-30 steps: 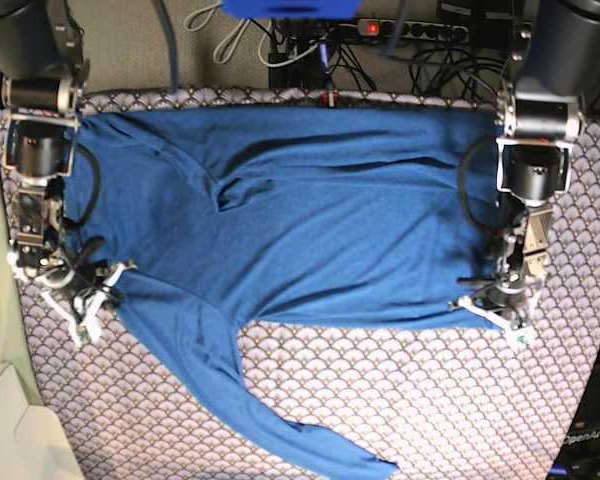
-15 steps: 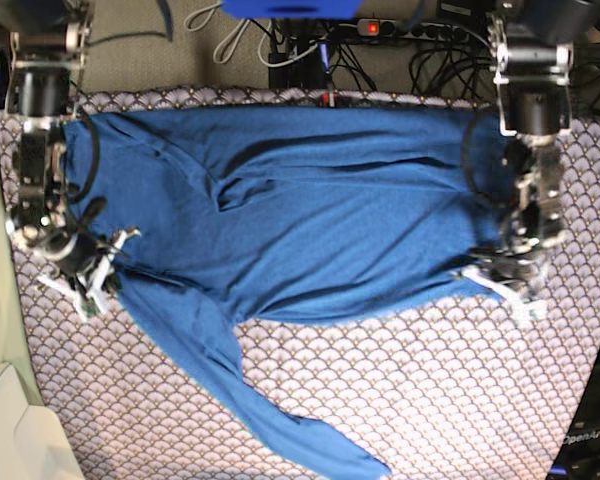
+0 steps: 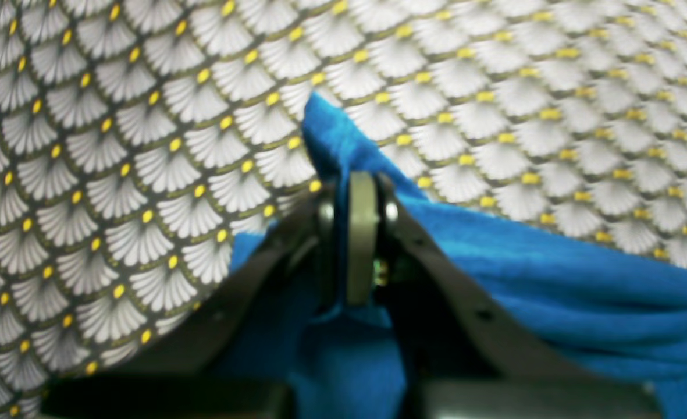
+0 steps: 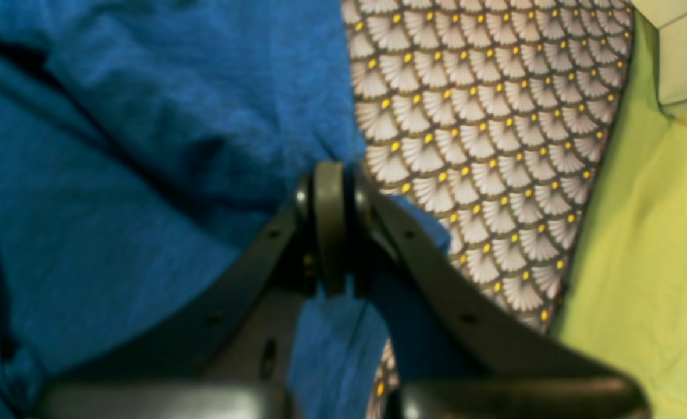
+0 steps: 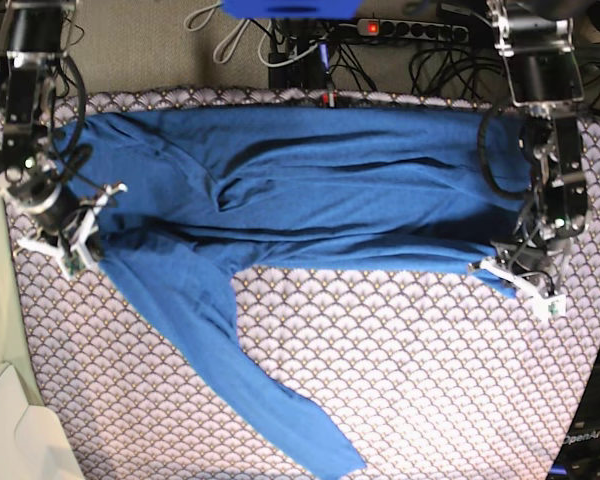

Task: Fold the T-shirt properly
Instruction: 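Grasp the shirt sides with both grippers and fold the hem half over toward the collar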

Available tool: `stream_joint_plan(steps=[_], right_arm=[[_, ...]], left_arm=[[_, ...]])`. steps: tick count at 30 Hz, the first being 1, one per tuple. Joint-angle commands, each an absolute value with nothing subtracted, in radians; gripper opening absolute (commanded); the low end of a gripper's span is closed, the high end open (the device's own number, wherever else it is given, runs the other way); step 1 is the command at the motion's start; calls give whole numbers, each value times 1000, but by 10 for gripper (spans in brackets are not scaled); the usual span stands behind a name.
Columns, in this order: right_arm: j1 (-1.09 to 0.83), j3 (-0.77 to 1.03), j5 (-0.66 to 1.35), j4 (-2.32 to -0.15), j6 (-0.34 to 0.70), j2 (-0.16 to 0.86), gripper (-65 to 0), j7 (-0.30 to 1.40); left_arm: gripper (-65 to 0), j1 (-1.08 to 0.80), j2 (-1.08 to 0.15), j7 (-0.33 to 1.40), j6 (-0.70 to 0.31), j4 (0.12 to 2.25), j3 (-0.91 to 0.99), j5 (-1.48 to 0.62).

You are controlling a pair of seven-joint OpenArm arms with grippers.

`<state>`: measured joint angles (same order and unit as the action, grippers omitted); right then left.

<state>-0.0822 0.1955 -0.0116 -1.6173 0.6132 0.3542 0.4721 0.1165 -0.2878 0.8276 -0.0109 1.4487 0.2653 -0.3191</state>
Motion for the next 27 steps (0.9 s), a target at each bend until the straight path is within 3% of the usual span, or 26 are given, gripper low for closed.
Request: stream_joint_plan(steps=[1,10,27], right_arm=[[-87,205,-1,-1655,608,371,-650,450],[-214,275,134,-1721,608,415,-650,450],[-343,315,139,-1764,608,420,-650,443]], left_arm=[[-646,122,-303,829,-10,1491,269,-320],[-646,16,-303,918,-12,1616,378,-320],[-646,-131,-303,921,-13,1652,418,-320]])
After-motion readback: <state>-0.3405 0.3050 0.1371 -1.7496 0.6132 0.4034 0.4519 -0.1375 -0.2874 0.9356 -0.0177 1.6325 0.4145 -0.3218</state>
